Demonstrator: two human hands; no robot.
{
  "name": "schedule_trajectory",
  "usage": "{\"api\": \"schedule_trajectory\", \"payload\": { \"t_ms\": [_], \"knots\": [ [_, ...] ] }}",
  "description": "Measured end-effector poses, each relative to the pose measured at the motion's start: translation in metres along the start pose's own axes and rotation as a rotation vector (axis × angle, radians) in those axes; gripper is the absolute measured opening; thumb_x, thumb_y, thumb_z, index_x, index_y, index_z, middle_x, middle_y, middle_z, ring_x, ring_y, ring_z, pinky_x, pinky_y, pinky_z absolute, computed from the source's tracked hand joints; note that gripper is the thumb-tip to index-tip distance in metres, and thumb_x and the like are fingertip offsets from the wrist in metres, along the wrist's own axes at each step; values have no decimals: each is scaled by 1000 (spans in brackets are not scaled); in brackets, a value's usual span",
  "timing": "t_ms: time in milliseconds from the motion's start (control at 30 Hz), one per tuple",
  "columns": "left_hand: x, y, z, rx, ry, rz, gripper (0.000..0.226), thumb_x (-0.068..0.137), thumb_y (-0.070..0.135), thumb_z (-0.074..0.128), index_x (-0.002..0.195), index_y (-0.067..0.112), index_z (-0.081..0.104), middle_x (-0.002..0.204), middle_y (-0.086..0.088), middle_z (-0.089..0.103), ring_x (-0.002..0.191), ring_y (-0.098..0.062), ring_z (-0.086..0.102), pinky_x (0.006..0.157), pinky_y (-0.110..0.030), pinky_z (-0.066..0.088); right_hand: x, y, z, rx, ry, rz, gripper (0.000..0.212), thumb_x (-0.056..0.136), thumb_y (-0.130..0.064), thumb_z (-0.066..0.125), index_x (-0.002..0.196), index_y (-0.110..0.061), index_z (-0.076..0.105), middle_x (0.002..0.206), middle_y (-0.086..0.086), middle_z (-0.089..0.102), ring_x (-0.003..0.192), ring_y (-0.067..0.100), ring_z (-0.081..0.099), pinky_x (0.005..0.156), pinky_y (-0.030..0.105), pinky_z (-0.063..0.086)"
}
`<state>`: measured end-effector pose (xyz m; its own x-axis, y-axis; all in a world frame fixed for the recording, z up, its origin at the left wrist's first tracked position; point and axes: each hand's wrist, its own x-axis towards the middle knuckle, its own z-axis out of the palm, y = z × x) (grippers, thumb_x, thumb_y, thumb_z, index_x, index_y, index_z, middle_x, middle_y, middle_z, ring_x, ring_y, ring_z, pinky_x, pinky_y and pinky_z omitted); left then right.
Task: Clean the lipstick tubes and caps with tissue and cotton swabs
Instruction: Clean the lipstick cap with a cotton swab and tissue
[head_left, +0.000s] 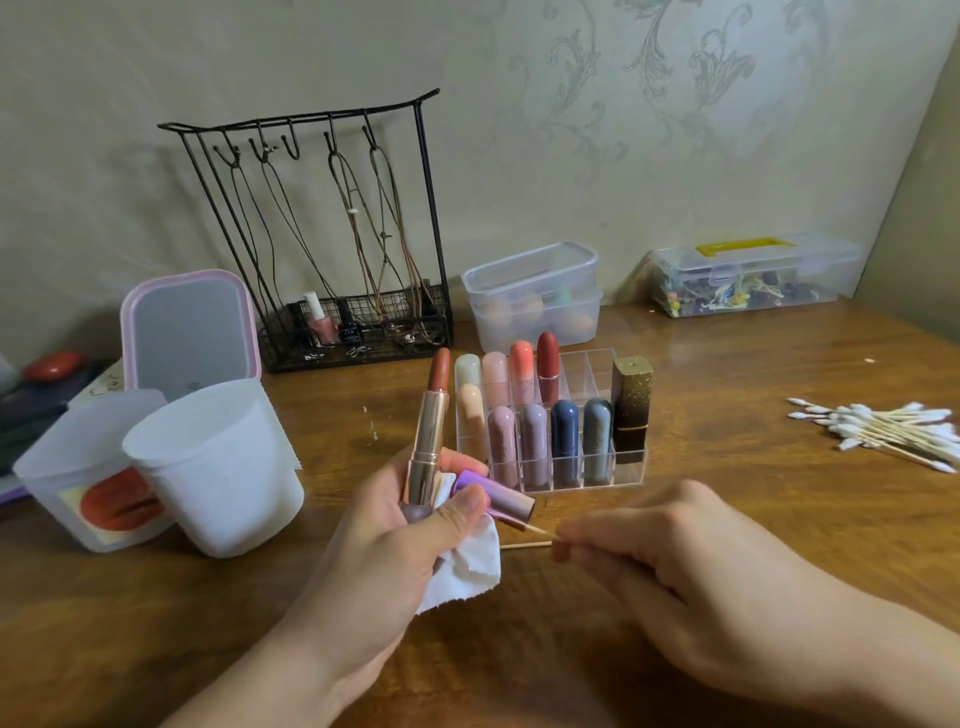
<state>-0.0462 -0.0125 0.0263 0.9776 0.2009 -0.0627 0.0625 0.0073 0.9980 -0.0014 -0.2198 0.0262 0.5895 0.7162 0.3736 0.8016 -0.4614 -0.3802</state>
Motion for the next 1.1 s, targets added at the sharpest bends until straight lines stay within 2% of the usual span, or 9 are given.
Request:
{"api": "schedule_trajectory", "payload": {
  "t_ms": [133, 233, 300, 433, 533, 667, 800, 933, 1100],
  "knots": [
    [0, -2, 1, 64, 19, 7, 37, 64, 41, 70, 100, 34, 65, 85, 12, 68, 99, -16, 61, 87, -35, 49, 0, 3, -2, 130, 126, 72, 15, 96, -21, 59, 92, -23, 74, 68, -12, 65, 60, 7, 61, 50, 14, 42],
    [0, -1, 3, 63, 5, -2, 29, 66, 38, 69, 95, 35, 65, 81, 17, 67, 86, -1, 64, 74, -26, 45, 1, -1, 4, 19, -5, 6, 23, 98, -31, 51, 88, -20, 67, 67, -8, 61, 63, 11, 58, 54, 28, 48],
    [-2, 0, 5, 91, -22, -1, 30, 67, 37, 68, 97, 32, 65, 80, 18, 67, 78, 8, 62, 71, -23, 43, 1, -1, 3, 55, 55, 4, 23, 96, -31, 52, 86, -18, 68, 64, -9, 59, 58, 9, 56, 52, 31, 47],
    [-2, -1, 5, 85, -25, -8, 39, 62, 40, 69, 100, 32, 63, 80, 17, 67, 91, -9, 62, 82, -29, 47, 0, 1, 4, 61, 111, 59, 21, 93, -32, 55, 77, -22, 64, 60, -12, 57, 55, 9, 56, 48, 30, 47],
    [-3, -2, 7, 89, -39, 1, 37, 64, 41, 68, 99, 31, 63, 82, 18, 68, 82, 4, 62, 74, -23, 43, 0, -6, 7, 25, 71, -2, 26, 95, -29, 56, 70, -27, 47, 53, -15, 42, 49, 7, 46, 47, 29, 42],
    [-4, -1, 9, 90, -31, 24, 39, 64, 41, 68, 101, 32, 62, 81, 20, 68, 79, 7, 62, 73, -23, 43, -2, -5, 5, 58, 150, 71, 21, 92, -32, 55, 78, -21, 66, 57, -12, 54, 52, 11, 54, 43, 28, 43],
    [-5, -1, 9, 99, -33, 52, 40, 60, 44, 68, 98, 33, 62, 84, 17, 69, 84, 3, 63, 74, -20, 47, -3, -7, 7, 35, 80, 38, 19, 93, -33, 54, 78, -25, 63, 57, -13, 50, 53, 13, 52, 44, 29, 43],
    [-6, -2, 9, 112, -40, 72, 37, 63, 42, 67, 98, 33, 61, 84, 20, 68, 83, 7, 61, 70, -17, 44, -1, -8, 3, 47, 185, 75, 19, 92, -31, 61, 78, -23, 71, 54, -15, 54, 52, 7, 55, 40, 15, 39],
    [-3, -3, 7, 55, -32, 53, 33, 65, 40, 68, 97, 34, 63, 84, 16, 69, 82, 2, 63, 76, -25, 46, 2, -10, 2, 128, 151, 192, 24, 86, -48, 57, 72, -34, 70, 57, -29, 60, 48, 3, 60, 46, 27, 51]
  ]
}}
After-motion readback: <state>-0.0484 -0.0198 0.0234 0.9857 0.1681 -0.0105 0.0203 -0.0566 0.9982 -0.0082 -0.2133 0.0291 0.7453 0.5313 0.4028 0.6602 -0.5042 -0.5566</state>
